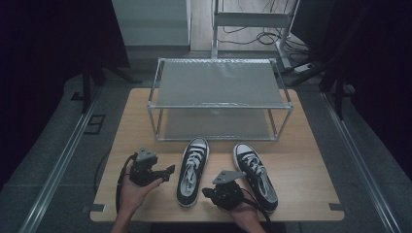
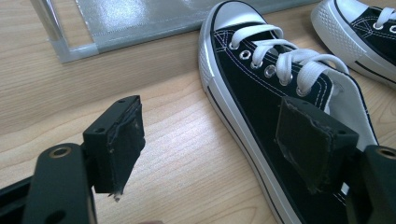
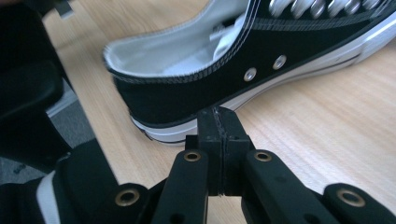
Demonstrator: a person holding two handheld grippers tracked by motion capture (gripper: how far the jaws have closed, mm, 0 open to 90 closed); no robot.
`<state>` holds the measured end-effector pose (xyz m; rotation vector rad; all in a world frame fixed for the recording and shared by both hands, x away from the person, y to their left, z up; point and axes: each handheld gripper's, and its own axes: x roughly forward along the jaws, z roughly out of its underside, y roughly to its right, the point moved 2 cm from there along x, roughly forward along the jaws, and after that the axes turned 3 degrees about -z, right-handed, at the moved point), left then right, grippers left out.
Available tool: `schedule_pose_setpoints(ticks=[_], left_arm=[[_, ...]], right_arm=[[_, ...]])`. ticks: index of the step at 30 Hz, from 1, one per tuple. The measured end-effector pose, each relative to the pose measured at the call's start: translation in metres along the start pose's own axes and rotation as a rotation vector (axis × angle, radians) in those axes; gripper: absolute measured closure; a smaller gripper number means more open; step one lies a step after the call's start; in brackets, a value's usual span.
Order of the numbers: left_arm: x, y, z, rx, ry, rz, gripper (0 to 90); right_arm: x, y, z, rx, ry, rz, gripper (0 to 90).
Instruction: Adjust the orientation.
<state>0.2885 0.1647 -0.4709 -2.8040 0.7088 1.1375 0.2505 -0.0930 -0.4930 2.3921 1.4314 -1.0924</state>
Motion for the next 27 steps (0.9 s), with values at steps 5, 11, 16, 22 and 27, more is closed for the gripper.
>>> schedule_pose_setpoints(ticks=[5,11,16,22,27], left_arm=[[0.0,0.001,0.0,0.003,-0.002,0.001,23.7],[-0.001,0.0,0.0,-0.004,-0.003,0.0,23.6],[-0.005,-0.002,-0.001,-0.007,0.006,-0.003,23.3],[-0.006,-0.006,0.0,-0.01,-0.002,-0.004,22.0],[0.001,0.001,-0.001,0.011,-0.027,0.022,19.8]], right_arm=[[0.022,-0.002,0.0,0.001,-0.046,-0.011,89.8],[0.033,-0.007,-0.007,-0.002,-0.042,-0.046,89.7],[0.049,-0.014,-0.015,-0.012,-0.028,-0.081,89.5],[0.045,-0.013,-0.015,-0.017,-0.001,-0.077,87.6],[0.006,-0.001,-0.017,0.001,0.08,-0.018,77.4]])
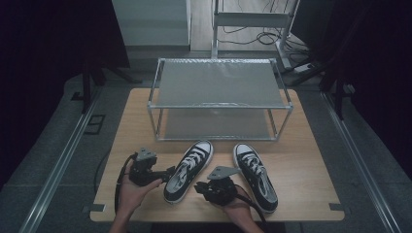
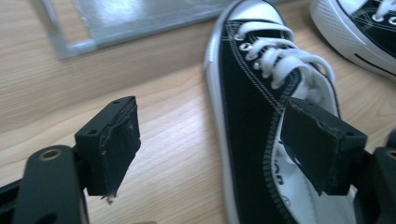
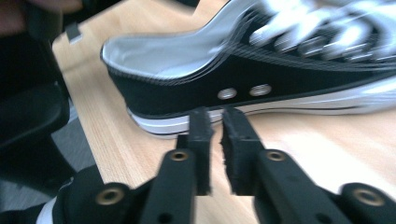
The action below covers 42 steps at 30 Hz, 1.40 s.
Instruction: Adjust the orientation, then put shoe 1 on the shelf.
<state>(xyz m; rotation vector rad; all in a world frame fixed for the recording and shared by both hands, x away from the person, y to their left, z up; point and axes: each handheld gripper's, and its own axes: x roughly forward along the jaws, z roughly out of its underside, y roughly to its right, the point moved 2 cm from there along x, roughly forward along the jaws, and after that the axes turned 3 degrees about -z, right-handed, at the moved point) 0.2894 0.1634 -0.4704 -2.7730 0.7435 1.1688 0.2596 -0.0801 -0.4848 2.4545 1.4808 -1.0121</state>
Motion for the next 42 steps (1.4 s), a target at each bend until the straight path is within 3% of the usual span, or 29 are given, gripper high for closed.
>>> schedule_pose_setpoints(ticks=[4,7,13,17,20,22,27,31,34,38,42], left_arm=[[0.005,0.007,-0.004,0.023,-0.028,0.015,17.6],[0.009,0.011,-0.009,0.041,-0.04,0.018,16.0],[0.022,0.021,-0.023,0.042,-0.075,0.101,11.5],[0.019,0.02,-0.03,0.014,-0.053,0.107,14.1],[0.017,0.025,-0.033,0.008,-0.055,0.16,13.5],[0.02,0.03,-0.034,0.038,-0.076,0.129,12.7],[0.037,0.039,-0.037,0.055,-0.142,0.084,11.6],[0.053,0.047,-0.036,0.067,-0.231,0.007,10.0],[0.06,0.049,-0.034,0.072,-0.267,-0.02,9.2],[0.069,0.05,-0.032,0.094,-0.324,-0.035,7.9],[0.072,0.049,-0.032,0.085,-0.351,-0.033,6.9]], right_arm=[[-0.031,0.008,-0.004,0.015,0.066,0.058,60.8],[-0.056,0.016,-0.007,0.033,0.116,0.103,55.3],[-0.09,0.033,-0.008,0.065,0.178,0.153,51.2],[-0.105,0.044,-0.005,0.097,0.205,0.173,50.0],[-0.113,0.053,-0.001,0.123,0.222,0.194,49.5],[-0.115,0.056,0.0,0.133,0.228,0.204,49.3],[-0.118,0.06,0.003,0.137,0.222,0.233,48.6],[-0.118,0.061,0.005,0.144,0.22,0.241,47.6],[-0.117,0.061,0.005,0.143,0.221,0.246,47.2],[-0.116,0.06,0.006,0.139,0.216,0.255,46.8],[-0.114,0.06,0.007,0.134,0.206,0.26,46.6]])
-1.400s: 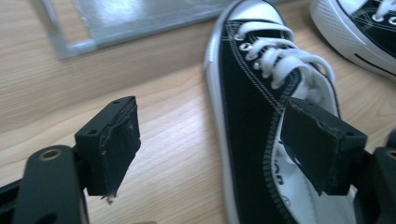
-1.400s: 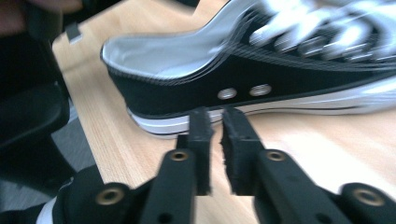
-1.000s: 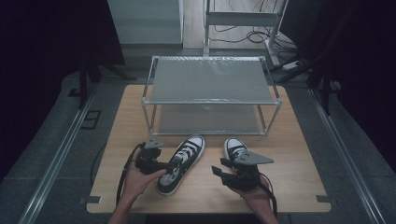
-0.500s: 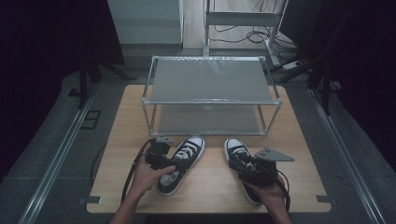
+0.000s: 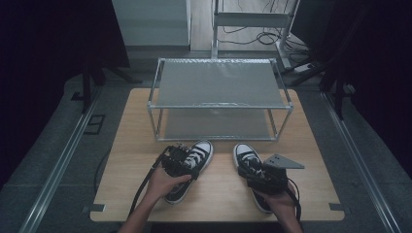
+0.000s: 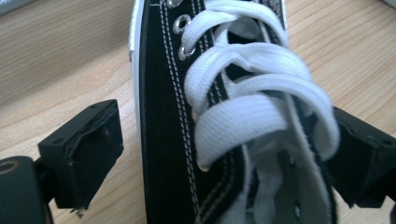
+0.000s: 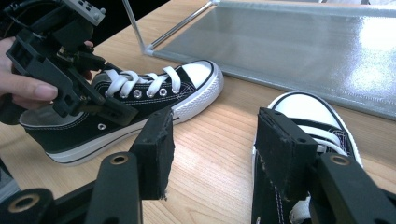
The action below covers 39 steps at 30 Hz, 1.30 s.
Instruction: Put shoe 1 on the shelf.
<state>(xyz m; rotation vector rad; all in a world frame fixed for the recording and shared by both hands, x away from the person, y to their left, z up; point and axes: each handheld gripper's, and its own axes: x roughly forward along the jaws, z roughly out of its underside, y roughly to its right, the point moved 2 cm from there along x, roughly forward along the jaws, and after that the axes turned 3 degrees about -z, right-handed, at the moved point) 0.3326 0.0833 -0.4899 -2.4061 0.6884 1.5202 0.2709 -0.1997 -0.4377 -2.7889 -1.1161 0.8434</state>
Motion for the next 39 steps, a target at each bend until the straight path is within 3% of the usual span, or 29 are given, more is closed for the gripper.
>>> schedule_pose_setpoints(ticks=[5,10,12,15,19,22,26,30,34,39], left_arm=[[0.006,-0.003,-0.003,-0.006,-0.058,0.014,6.5],[0.012,0.002,-0.006,0.037,-0.112,-0.009,6.2],[0.016,0.0,-0.007,0.026,-0.133,0.01,7.8],[0.016,0.0,-0.007,0.028,-0.13,0.008,10.4],[0.015,-0.001,-0.006,0.017,-0.114,0.022,12.2],[0.012,-0.001,-0.006,0.058,-0.115,0.031,12.9],[0.006,0.001,-0.005,0.068,-0.072,0.063,13.1],[-0.011,0.0,-0.005,0.087,-0.026,0.127,13.2],[-0.027,0.0,-0.008,0.089,0.02,0.164,13.2],[-0.045,0.002,-0.014,0.113,0.061,0.17,13.3]], right_arm=[[0.004,0.0,0.002,0.002,-0.012,0.005,46.4],[0.007,0.001,0.004,0.002,-0.024,0.011,46.4],[0.007,0.002,0.005,0.004,-0.024,0.014,46.4],[0.006,0.003,0.005,0.005,-0.024,0.018,46.6],[0.005,0.005,0.005,0.008,-0.022,0.02,47.2],[0.005,0.005,0.005,0.006,-0.023,0.019,47.3],[0.002,0.007,0.005,0.01,-0.016,0.021,47.6],[-0.002,0.01,0.003,0.017,-0.003,0.026,48.1],[-0.006,0.013,0.002,0.026,0.007,0.032,48.2],[-0.01,0.017,0.001,0.037,0.021,0.041,48.3]])
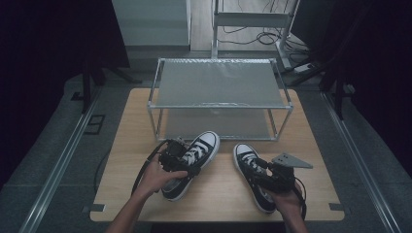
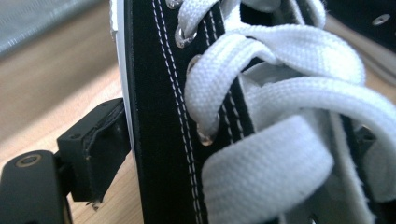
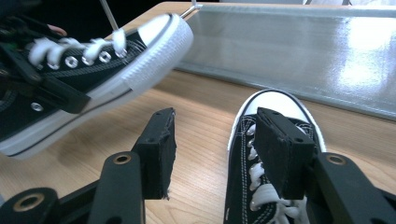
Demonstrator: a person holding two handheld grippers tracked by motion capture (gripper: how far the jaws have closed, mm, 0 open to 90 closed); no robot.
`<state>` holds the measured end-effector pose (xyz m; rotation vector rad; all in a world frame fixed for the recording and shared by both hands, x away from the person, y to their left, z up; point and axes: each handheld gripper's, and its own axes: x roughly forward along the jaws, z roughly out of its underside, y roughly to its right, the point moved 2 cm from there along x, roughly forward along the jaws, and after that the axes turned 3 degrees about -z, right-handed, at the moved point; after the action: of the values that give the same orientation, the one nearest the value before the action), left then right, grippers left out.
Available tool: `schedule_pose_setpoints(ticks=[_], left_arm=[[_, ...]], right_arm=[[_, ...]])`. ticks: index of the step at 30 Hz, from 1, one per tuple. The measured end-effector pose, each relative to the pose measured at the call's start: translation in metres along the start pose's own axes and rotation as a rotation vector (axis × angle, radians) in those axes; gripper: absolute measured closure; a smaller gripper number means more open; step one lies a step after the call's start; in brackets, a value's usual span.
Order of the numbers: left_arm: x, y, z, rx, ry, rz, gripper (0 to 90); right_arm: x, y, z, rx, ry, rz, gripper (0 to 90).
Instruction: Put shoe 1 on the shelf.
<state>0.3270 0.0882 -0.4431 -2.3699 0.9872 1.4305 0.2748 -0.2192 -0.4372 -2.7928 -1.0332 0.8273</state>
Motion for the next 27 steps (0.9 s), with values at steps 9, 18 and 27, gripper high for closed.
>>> schedule_pose_setpoints(ticks=[9,18,27], left_arm=[[-0.017,0.002,-0.012,0.03,0.029,0.012,13.5],[-0.033,0.009,-0.026,0.067,0.052,0.029,13.5],[-0.047,0.015,-0.044,0.089,0.075,0.046,13.6]], right_arm=[[-0.005,0.005,-0.001,0.011,0.014,0.006,48.4],[-0.009,0.011,-0.002,0.033,0.025,0.012,48.2],[-0.011,0.015,-0.002,0.039,0.028,0.019,48.0]])
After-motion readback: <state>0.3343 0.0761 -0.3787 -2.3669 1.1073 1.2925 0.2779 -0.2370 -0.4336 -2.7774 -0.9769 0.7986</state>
